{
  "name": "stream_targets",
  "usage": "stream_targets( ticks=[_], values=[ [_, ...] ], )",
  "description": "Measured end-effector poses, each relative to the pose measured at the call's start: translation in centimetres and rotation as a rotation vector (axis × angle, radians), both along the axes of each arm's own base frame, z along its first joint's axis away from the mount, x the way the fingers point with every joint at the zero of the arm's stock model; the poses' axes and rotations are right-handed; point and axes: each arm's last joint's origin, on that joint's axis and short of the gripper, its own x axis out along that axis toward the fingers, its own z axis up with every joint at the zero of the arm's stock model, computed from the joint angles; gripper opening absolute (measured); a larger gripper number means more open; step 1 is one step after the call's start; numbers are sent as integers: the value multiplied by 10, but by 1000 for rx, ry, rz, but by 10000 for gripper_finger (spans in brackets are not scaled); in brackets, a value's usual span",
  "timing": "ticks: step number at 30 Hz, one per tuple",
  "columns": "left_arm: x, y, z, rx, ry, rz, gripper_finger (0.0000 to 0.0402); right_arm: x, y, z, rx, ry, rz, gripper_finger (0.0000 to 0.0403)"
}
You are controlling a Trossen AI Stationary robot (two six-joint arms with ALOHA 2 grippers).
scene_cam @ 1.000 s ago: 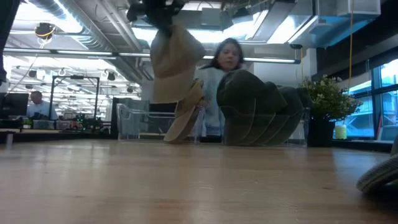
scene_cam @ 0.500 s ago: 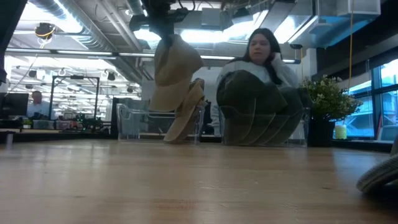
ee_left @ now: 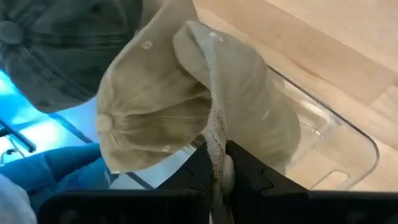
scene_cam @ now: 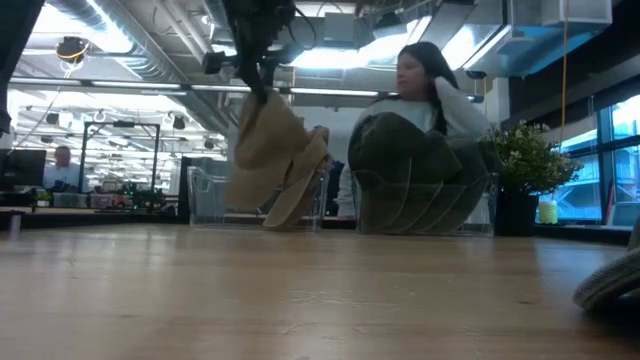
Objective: Pick & Place hat
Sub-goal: Put the brown cap into the left transparent bin
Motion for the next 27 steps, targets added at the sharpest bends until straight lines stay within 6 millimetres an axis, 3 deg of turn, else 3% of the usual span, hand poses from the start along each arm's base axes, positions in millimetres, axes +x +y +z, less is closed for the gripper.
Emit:
stream_targets(
  ticks=[7, 14, 20, 27],
  values=[
    [7, 0, -4, -52, -44, -41, 26, 0, 0, 0, -3, 0, 2, 197],
    [22, 7, -23, -70, -7, -66, 28, 0, 0, 0, -4, 0, 2, 197],
    [36, 18, -39, -41, 0, -14, 41, 0, 0, -1, -3, 7, 2, 197],
    [40, 15, -39, 11, 16, 63, 46, -1, 0, -2, -2, 24, 3, 197]
  ],
)
